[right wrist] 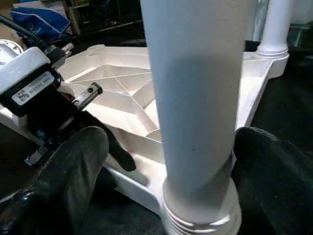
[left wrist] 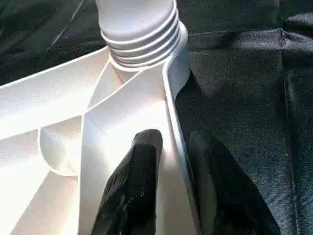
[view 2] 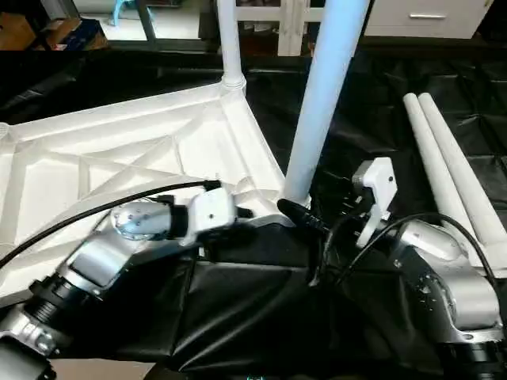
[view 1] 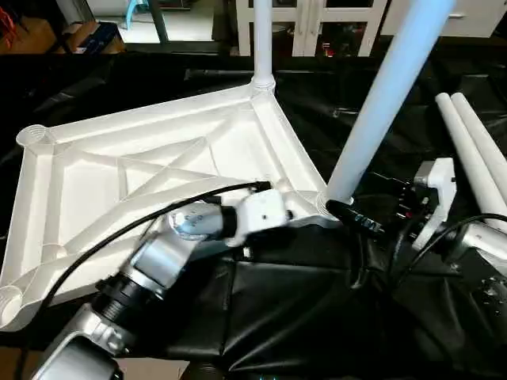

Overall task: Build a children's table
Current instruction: Rotate leg to tighten

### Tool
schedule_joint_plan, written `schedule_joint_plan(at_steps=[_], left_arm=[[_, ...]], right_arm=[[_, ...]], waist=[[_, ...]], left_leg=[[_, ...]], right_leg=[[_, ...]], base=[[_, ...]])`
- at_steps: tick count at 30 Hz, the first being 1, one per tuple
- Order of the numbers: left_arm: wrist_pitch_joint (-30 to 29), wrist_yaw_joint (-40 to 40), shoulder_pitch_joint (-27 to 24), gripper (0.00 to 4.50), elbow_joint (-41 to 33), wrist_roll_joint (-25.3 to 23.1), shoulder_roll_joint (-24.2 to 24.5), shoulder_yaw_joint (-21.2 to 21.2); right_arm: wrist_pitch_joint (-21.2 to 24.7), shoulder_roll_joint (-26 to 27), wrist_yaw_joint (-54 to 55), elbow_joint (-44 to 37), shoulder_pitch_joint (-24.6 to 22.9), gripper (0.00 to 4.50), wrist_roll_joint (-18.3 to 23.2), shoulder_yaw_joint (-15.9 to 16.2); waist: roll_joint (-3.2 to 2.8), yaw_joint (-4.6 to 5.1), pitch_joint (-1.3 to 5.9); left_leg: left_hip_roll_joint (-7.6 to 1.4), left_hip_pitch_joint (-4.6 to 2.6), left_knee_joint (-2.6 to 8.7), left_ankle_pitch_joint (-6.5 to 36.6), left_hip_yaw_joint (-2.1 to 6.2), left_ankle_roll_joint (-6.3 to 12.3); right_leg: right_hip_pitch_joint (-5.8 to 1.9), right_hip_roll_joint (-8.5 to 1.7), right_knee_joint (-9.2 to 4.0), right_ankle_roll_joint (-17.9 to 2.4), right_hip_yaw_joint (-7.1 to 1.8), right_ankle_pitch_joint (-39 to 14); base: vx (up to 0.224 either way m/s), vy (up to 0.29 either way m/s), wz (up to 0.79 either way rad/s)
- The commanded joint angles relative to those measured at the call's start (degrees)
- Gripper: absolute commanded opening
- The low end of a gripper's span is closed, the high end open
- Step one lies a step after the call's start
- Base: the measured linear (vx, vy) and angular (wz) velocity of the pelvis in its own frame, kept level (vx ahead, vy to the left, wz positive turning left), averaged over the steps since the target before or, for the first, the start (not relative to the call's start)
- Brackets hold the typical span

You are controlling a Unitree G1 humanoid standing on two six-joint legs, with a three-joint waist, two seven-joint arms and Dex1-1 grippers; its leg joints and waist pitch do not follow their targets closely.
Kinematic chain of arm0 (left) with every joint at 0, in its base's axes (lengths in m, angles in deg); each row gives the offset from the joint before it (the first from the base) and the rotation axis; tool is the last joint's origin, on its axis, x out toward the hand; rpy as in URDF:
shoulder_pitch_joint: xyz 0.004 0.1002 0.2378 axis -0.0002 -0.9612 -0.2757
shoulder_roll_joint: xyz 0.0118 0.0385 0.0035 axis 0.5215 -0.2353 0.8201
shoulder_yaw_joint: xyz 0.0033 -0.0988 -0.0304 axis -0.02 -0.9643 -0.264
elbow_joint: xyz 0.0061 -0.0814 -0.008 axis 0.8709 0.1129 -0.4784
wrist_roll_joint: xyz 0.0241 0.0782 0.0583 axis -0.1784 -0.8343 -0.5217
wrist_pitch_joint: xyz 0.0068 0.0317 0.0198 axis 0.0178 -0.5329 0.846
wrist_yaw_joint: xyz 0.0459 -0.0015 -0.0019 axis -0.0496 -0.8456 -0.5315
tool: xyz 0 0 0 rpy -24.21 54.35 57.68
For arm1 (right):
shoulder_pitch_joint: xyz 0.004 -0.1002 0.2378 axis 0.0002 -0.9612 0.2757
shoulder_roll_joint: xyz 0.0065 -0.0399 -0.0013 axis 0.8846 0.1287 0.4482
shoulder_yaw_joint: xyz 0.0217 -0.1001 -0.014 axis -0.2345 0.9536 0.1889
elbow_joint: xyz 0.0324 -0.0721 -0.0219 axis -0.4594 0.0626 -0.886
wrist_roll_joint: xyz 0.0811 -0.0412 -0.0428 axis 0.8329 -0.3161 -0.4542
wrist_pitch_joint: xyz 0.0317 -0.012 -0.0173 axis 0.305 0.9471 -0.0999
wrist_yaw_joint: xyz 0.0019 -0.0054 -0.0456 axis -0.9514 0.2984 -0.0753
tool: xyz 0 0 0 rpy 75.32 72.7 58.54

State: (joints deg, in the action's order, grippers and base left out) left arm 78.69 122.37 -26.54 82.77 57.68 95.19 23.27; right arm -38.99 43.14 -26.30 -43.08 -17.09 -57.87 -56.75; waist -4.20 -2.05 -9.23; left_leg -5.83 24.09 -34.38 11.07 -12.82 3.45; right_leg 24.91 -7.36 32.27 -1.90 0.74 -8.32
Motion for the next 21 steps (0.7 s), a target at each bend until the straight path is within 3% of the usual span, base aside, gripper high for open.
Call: schedule_joint_plan(at_steps=[1, 4, 8, 12, 17, 21], left_arm=[[0.63, -0.09, 0.35, 1.19, 1.84, -0.68, 1.11, -0.26], [0.38, 0.52, 0.27, 1.19, 2.85, 0.56, 1.04, -0.94], [0.06, 3.0, 0.02, 1.19, 3.78, 1.29, -0.24, 0.32], [-1.56, 4.01, 0.08, 1.19, 4.0, -0.82, 0.53, 2.5], [-4.58, 3.6, 1.09, 1.19, 4.77, -2.76, 1.7, 3.08], [-4.78, 3.16, 1.74, 1.19, 5.06, -2.42, 1.26, 1.66]], right_arm=[[0.6, -0.62, -0.8, -2.19, -1.11, 4.5, 0.65, -0.37], [0.8, -0.77, -0.97, -2.53, -1.64, 4.5, 0.72, -0.45], [1.11, -0.95, -1.06, -2.7, -2.09, 4.5, 0.47, -0.32], [1.38, -1.05, -1.25, -3.16, -2.26, 4.5, 0.33, -0.19], [1.05, -1.27, -1.27, -3.27, -2.43, 4.5, -0.06, -0.34], [0.79, -1.23, -1.11, -3.25, -2.58, 4.5, -0.14, -0.42]], waist=[[0.81, -0.1, 4.99], [0.79, -0.22, 4.94], [0.76, -0.24, 4.74], [0.63, -0.14, 4.73], [0.57, -0.17, 4.94], [0.6, -0.11, 5.01]], left_leg=[[-6.45, -2.97, 4.94, 4.57, 3.47, 6.9], [-6.46, -2.73, 4.8, 4.34, 3.42, 8.02], [-6.6, -2.81, 5.21, 8.14, 3.46, 6.64], [-6.63, -2.94, 5.35, 9.29, 3.51, 5.81], [-6.56, -2.82, 5.16, 7.84, 3.53, 6.22], [-6.54, -2.66, 5.18, 8.95, 3.52, 6.33]], right_leg=[[-2.39, -1.89, -1.3, -13.49, -0.87, 1.05], [-2.55, -2.16, -1.29, -14.0, -0.83, 0.54], [-2.5, -2.15, -1.85, -13.67, -0.86, -4.85], [-2.42, -2.09, -2.06, -12.89, -0.92, -6.1], [-2.6, -2.2, -1.85, -13.15, -0.9, -4.65], [-2.67, -2.28, -2.14, -13.1, -0.93, -6.74]], base=[[0.0, 0.0, 0.0], [0.0, 0.0, 0.0], [0.0, 0.0, 0.0], [0.0, 0.0, 0.0], [0.0, 0.0, 0.0], [0.0, 0.0, 0.0]])
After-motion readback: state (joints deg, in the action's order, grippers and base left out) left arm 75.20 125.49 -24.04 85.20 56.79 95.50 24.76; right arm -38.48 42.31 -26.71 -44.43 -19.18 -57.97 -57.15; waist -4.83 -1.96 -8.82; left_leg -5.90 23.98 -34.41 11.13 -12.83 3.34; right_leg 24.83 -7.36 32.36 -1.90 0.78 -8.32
